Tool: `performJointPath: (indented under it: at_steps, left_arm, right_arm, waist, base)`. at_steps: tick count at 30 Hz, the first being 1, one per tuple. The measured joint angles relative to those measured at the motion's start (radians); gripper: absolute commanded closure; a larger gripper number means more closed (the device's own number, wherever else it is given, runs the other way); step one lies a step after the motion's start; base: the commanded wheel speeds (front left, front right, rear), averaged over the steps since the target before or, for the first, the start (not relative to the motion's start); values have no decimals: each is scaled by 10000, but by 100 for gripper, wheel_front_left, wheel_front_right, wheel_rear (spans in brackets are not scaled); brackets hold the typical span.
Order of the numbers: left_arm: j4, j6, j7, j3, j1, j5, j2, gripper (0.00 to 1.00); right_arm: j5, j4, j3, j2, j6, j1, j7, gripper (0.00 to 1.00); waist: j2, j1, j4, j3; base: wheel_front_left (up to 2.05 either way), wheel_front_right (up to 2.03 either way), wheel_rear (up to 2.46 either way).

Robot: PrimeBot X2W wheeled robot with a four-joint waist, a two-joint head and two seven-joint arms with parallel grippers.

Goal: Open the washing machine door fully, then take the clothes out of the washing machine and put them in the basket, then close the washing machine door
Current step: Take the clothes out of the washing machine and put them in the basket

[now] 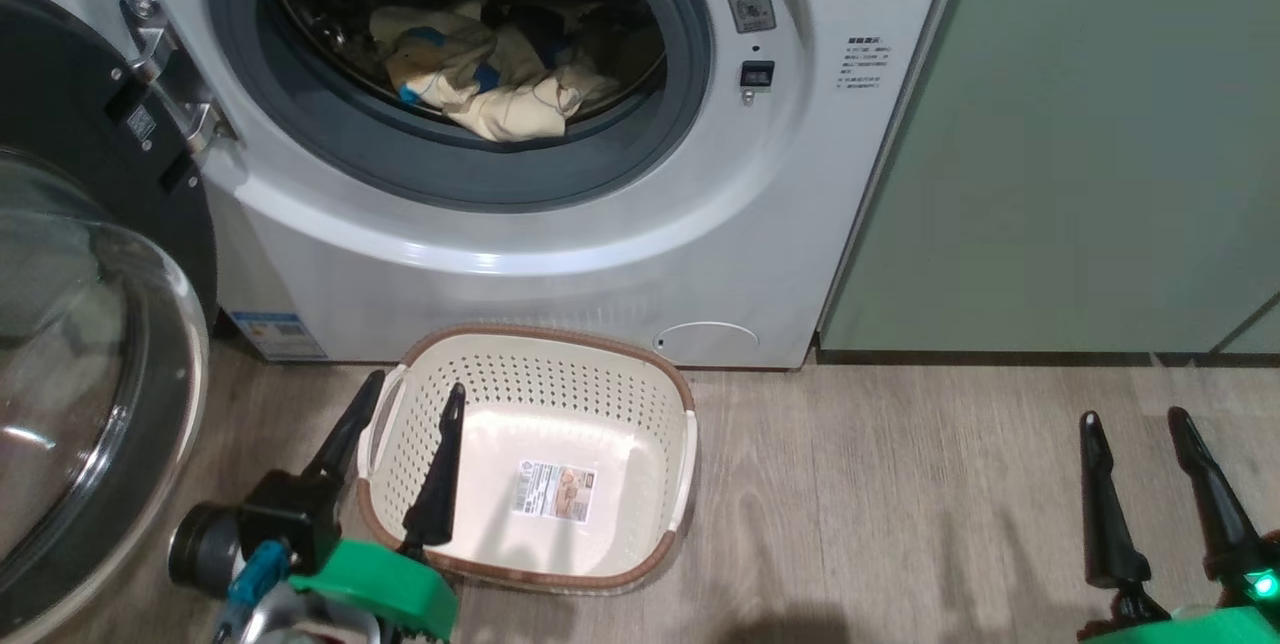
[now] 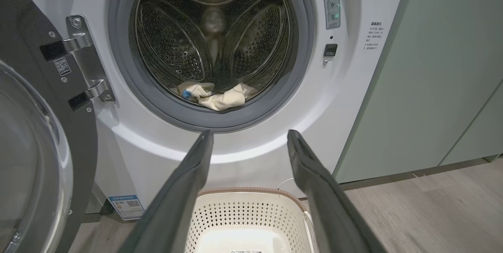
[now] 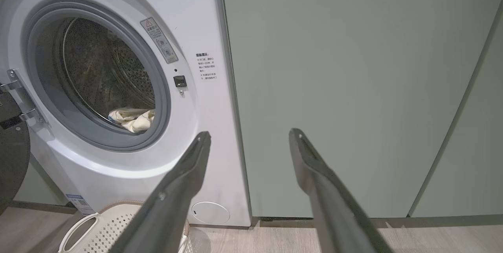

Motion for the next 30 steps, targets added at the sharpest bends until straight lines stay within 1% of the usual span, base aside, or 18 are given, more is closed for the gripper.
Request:
performJointPath:
  at_steps: [3, 8, 13, 16, 18, 24, 25, 30]
  left_arm:
    - [2, 84, 4, -12, 0, 0, 15, 0]
    - [17, 81, 19, -63, -19, 0, 69, 0]
    - [176, -109, 232, -199, -179, -155, 134, 0]
    - [372, -138, 380, -261, -423, -215, 184, 0]
    - [525, -272, 456, -316, -633, -222, 232, 0]
    - [1346, -560, 602, -424, -1727, -288, 449, 0]
    - [1691, -700, 686, -479, -2225, -297, 499, 0]
    - [2746, -993, 859, -552, -3625, -476, 631, 0]
  right_arm:
    - [0, 2, 0, 0, 0, 0, 0, 0]
    - [0, 6, 40, 15, 0, -4, 0, 0]
    - [17, 58, 148, 25, 0, -18, 0, 0]
    - [17, 54, 242, 31, 0, -59, 0, 0]
    - [17, 44, 282, 35, 0, -87, 0, 0]
    - [19, -19, 309, 35, 0, -378, 0, 0]
    - [19, -75, 316, 36, 0, -506, 0, 0]
    - [17, -178, 384, 79, 0, -979, 0, 0]
  waist:
    - [0, 0, 16, 6]
    - [0, 1, 35, 44]
    - [0, 0, 16, 142]
    - [0, 0, 1, 242]
    - [0, 0, 2, 344]
    - [0, 1, -33, 804]
    - [0, 1, -70, 1016]
    - [0, 2, -251, 1684]
  base:
    - [0, 0, 0]
    - [0, 0, 0]
    - [0, 0, 0]
    - [0, 0, 0]
    - [0, 0, 0]
    - [0, 0, 0]
    - [0, 0, 0]
    - [0, 0, 0]
